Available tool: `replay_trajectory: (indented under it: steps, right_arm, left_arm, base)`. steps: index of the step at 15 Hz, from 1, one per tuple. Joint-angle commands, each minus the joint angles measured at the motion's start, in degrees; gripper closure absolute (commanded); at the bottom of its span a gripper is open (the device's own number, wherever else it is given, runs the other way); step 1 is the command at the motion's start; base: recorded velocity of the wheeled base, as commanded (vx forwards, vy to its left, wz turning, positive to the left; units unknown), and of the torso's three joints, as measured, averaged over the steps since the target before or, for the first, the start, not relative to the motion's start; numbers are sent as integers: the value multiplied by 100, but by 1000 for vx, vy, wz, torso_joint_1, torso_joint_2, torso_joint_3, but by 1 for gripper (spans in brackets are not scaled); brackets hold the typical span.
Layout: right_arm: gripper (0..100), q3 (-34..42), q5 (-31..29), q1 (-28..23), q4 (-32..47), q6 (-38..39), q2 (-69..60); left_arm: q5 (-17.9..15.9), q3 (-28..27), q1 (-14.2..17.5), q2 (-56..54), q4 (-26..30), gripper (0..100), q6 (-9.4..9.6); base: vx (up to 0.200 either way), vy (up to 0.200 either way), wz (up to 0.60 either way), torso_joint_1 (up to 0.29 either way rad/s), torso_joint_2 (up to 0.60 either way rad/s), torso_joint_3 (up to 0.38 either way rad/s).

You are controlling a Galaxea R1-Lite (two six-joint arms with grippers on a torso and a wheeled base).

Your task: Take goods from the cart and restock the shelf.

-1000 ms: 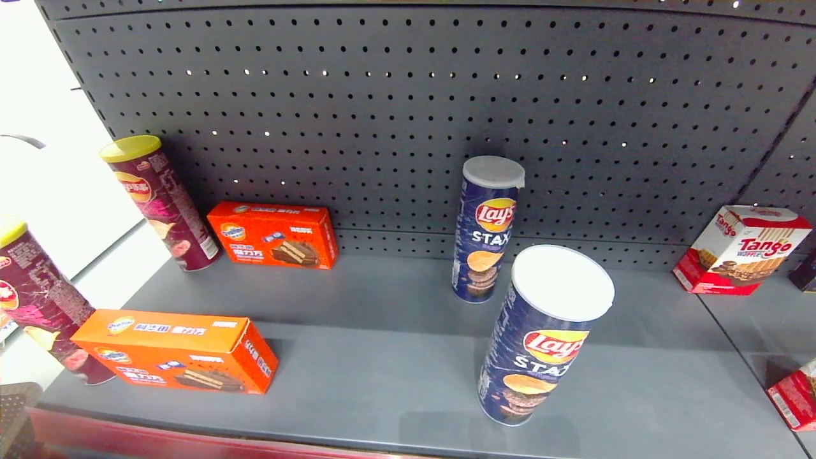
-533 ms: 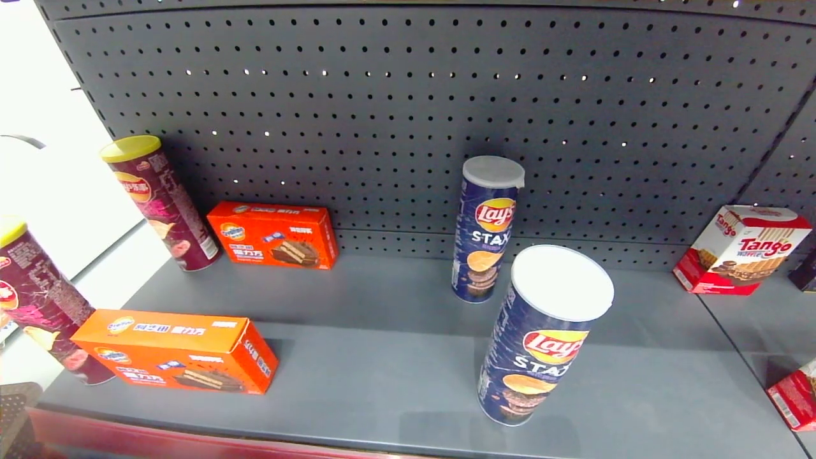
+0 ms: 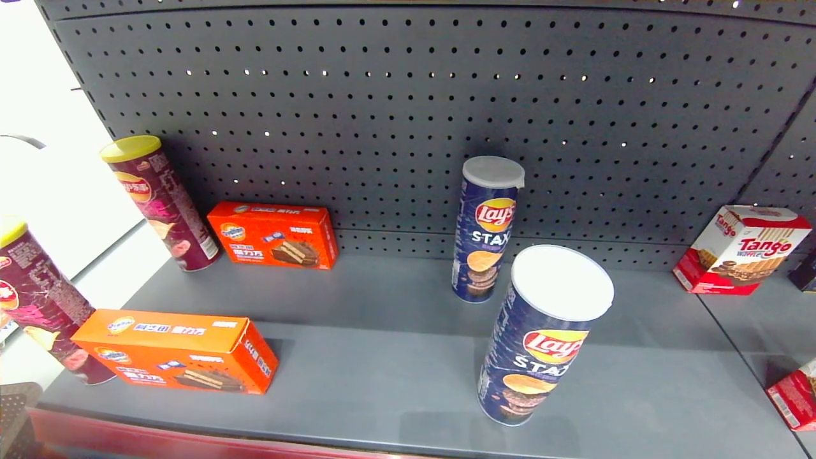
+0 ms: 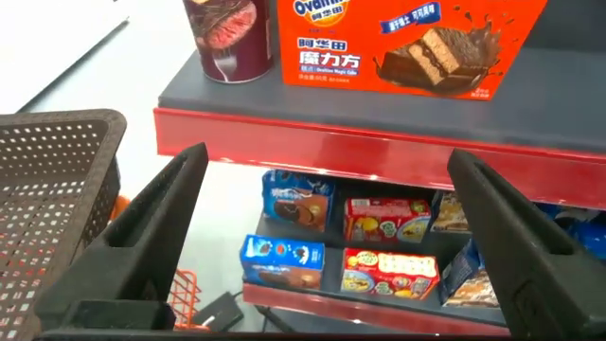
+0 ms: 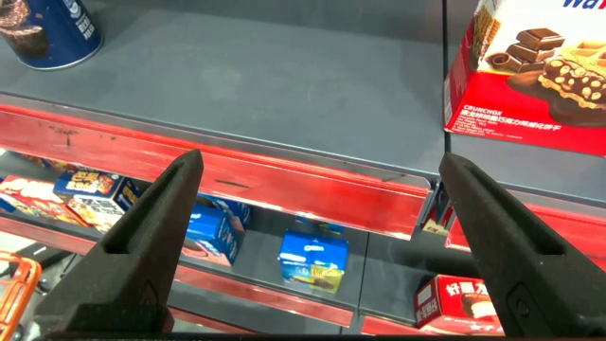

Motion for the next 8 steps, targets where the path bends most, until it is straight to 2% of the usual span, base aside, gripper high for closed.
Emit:
replay_trajectory:
  steps: [1, 4, 8]
  right_arm:
    - [0, 0, 2, 4, -1, -4, 9]
    - [0, 0, 2, 4, -1, -4, 9]
    - [0, 0, 2, 4, -1, -4, 9]
  left_arm:
    - [-11, 0, 2, -13, -4, 0, 13]
    - [165, 0, 2, -13, -4, 0, -22]
    - [103, 0, 2, -13, -4, 0, -4]
  base:
    - [0, 0, 0, 0, 0, 0]
    - [0, 0, 0, 0, 0, 0]
    - [0, 0, 0, 0, 0, 0]
